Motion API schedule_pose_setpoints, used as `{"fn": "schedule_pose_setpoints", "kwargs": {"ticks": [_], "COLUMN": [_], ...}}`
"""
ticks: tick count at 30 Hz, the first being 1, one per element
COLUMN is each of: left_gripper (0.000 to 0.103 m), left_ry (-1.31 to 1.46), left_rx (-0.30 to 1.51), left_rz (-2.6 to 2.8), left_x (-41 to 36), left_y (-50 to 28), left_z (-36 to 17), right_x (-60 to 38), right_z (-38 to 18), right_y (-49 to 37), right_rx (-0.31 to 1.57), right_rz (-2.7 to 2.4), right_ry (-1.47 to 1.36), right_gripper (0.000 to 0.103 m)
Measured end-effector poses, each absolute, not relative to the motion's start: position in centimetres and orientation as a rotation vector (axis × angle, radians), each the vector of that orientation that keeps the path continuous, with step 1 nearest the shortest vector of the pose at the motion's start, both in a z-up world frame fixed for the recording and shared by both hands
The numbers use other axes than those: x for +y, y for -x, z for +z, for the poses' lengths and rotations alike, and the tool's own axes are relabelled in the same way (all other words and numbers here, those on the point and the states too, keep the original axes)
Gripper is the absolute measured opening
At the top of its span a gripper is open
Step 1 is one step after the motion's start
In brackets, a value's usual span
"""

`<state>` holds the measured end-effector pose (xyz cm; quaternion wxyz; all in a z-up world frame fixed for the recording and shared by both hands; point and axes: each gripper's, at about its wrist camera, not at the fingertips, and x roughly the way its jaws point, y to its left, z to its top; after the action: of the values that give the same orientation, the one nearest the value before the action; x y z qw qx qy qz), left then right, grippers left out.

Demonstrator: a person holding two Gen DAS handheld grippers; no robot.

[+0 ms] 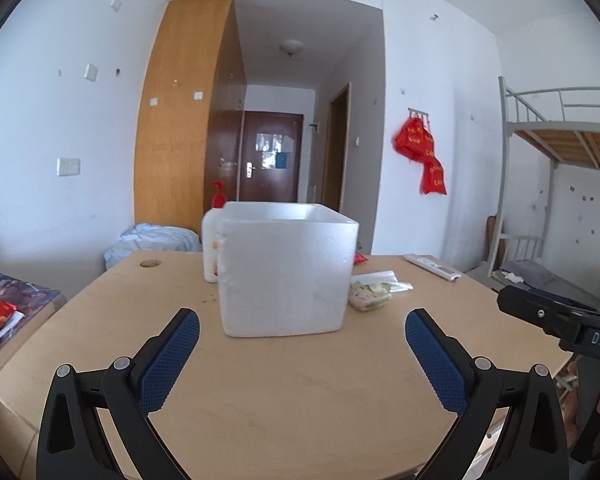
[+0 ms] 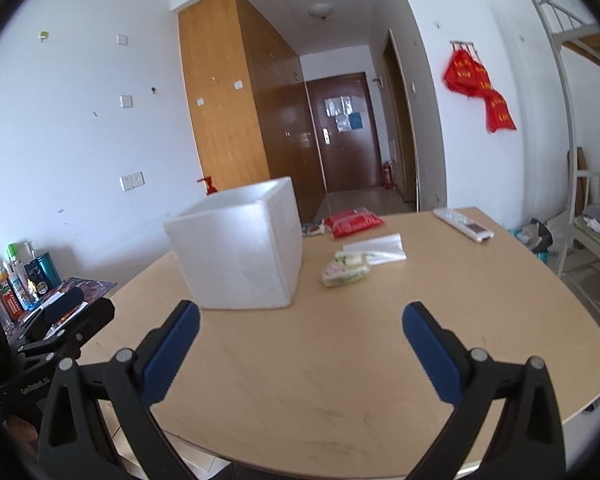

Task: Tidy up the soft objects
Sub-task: 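Withdraw both tools from the foam box toward the tissue pack, then lower the left tool over the floral tissue pack and close on it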

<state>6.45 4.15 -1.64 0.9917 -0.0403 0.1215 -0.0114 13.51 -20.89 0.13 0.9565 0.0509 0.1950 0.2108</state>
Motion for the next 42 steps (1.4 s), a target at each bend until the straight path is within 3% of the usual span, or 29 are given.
{"fn": "schedule_pose_setpoints", "kwargs": {"ticks": [23,42], "left_gripper": [0.103,0.103], "left_ry": [0.043,-0.037], "left_rx": [0.281,0.421], "left_rz": [-0.144,-0.364], "left_x": [1.3,-4.4], "left_y": [-9.3,-17.6], "left_z": [-2.1,-2.6], "right_x": [-22.8,-25.2], "right_z": [-0.5,-0.5], "right_y": [-15.4,-22.6], "right_rx": [0.433,0.55], "right_rz": [0.374,0.341], "right_ry": [-0.112,-0.063], "right_gripper": [0.102,0.102]}}
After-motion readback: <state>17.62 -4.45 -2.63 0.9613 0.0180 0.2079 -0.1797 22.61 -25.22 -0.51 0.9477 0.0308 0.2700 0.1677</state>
